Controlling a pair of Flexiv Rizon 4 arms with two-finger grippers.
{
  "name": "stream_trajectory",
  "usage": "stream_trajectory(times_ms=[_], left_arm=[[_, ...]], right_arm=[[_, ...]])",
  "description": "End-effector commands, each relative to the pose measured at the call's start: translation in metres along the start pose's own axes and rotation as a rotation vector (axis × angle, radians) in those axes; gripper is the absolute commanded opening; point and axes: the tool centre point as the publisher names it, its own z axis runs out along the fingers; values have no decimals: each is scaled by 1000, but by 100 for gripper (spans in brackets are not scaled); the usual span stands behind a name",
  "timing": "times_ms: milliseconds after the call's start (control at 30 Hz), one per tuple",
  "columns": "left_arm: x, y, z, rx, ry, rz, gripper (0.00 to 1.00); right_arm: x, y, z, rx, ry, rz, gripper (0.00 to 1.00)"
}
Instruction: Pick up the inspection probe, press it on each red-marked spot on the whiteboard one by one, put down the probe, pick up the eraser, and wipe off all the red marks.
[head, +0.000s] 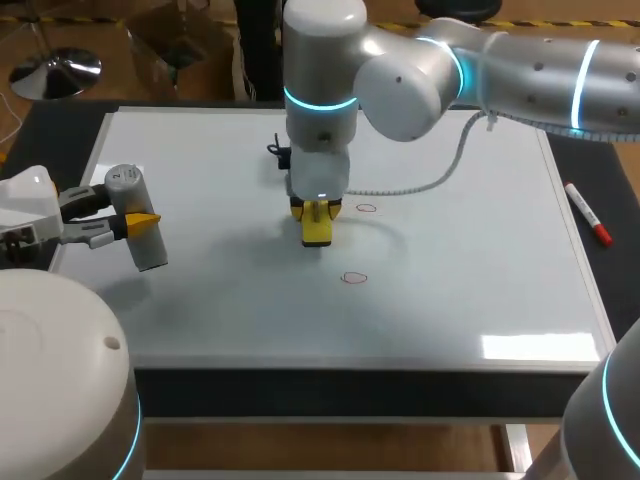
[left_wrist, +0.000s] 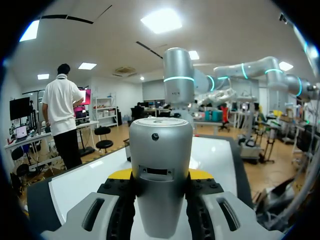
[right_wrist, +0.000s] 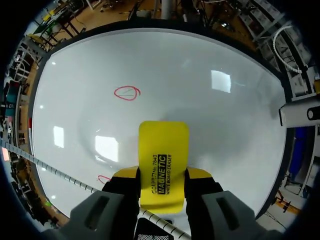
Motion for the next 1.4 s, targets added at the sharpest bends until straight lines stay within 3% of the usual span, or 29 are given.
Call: stream_trajectory(times_ms=[33,267,467,1400], left_arm=[[0,-1,-1,1,-1,1,0],[0,-1,-1,1,-1,1,0],[0,-1,-1,1,-1,1,0],[0,-1,-1,1,-1,1,0]], right_arm=[[-16,-2,7,-6,15,-16,0],[-29,3,16,-17,7,-58,0],[-27,2,24,-31,-6,-60,0],[36,4,36,-66,11,92,0]])
